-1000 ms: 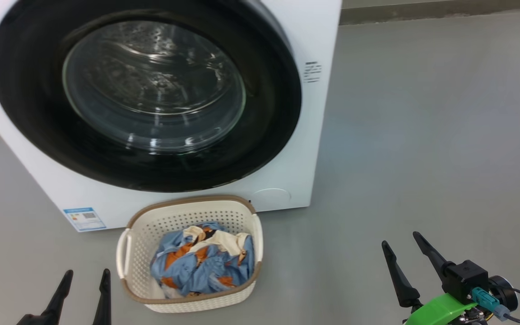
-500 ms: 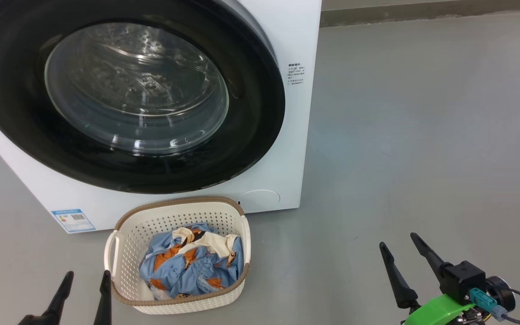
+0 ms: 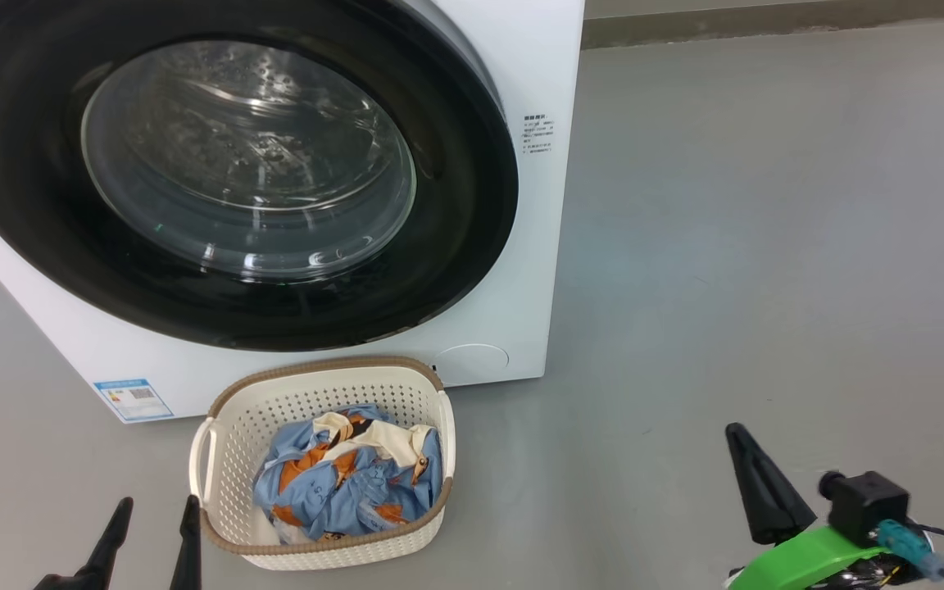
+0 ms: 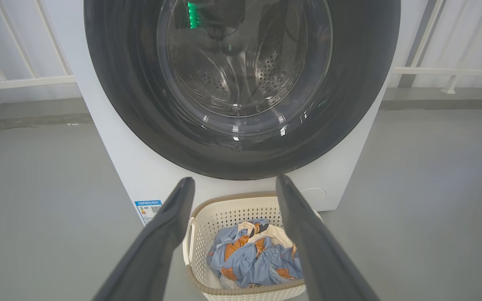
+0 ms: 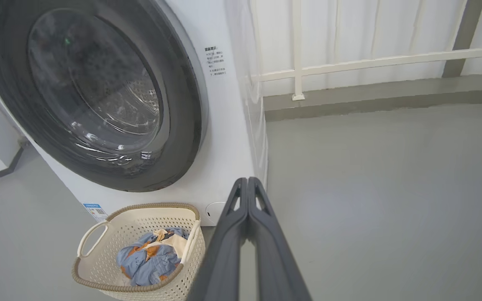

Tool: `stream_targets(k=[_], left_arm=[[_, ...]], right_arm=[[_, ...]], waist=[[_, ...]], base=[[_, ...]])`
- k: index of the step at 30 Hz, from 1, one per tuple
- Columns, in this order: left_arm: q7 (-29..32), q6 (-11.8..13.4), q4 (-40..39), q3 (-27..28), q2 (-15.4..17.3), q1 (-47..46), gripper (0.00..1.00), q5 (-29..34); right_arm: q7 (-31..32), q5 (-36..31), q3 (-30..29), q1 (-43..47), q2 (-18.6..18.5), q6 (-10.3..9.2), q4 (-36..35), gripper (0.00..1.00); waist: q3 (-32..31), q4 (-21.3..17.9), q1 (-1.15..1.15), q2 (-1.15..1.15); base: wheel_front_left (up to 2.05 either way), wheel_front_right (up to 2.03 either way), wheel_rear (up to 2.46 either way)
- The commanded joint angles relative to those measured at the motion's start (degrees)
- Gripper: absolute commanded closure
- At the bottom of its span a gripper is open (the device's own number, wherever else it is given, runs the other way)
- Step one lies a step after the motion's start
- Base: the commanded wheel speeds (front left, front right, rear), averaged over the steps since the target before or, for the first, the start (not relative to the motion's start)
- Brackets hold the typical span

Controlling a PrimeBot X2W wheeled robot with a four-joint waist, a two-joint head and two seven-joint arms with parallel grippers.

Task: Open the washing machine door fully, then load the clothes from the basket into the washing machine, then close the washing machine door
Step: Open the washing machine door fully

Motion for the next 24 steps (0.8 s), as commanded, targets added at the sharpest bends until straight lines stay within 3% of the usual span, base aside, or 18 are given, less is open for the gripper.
stream_targets(k=[1, 5, 15, 20, 24], left_arm=[[-0.38, -0.27, -0.99, 2.07, 0.73, -1.31, 0.0, -0.44], [-0.38, -0.32, -0.67, 2.22, 0.73, -1.39, 0.0, -0.96], [-0.38, -0.56, -0.01, 2.48, 0.73, -1.17, 0.0, -1.97], [-0.38, -0.76, -0.09, 1.95, 0.73, -1.64, 0.0, -2.11], [-0.38, -0.74, -0.23, 1.7, 0.73, -2.36, 0.0, -2.77]], right_arm=[[-0.69, 3.23, 0.29, -0.92, 0.69, 0.52, -1.33, 1.0], [-0.69, 15.72, -1.69, -0.86, 2.62, 0.52, -1.37, 1.0], [0.27, 63.88, -4.25, -1.94, 3.12, 0.52, -2.45, 1.0], [5.13, 78.28, -9.27, -2.56, -0.03, 0.52, -3.5, 1.0], [11.78, 86.06, -15.27, -4.0, -1.59, 0.52, -3.28, 1.0]], waist=[[0.07, -0.01, 0.0, 0.0], [0.19, -0.04, 0.0, 0.0], [0.56, -0.15, 0.0, 0.0], [1.65, 0.4, 0.0, 0.0], [3.28, 0.89, 0.0, 0.0]], base=[[0.0, 0.0, 0.0], [0.0, 0.0, 0.0], [0.0, 0.0, 0.0], [0.0, 0.0, 0.0], [0.0, 0.0, 0.0]])
